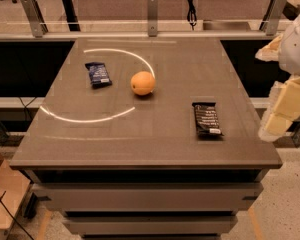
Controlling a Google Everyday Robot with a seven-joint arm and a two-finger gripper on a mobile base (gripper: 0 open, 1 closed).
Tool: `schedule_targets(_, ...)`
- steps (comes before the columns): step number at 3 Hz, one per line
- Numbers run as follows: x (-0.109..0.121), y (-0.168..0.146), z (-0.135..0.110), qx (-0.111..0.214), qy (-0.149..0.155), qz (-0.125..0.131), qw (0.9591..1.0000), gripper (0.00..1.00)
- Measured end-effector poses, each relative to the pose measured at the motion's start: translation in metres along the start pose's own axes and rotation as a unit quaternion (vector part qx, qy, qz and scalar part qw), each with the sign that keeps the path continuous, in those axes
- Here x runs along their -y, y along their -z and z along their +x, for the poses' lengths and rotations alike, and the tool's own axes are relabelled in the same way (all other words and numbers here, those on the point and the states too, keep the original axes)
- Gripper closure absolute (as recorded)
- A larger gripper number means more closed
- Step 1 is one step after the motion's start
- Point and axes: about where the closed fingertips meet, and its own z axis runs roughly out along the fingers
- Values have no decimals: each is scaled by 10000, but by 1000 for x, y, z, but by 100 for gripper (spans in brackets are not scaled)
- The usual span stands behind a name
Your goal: Pick rxbar chocolate
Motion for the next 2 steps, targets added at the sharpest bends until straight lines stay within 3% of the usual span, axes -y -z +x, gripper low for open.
schedule_targets(1,16,-26,-24,994,256,-260,9944,0)
schedule_targets(2,13,-29,-34,1205,290,-377,9916,0)
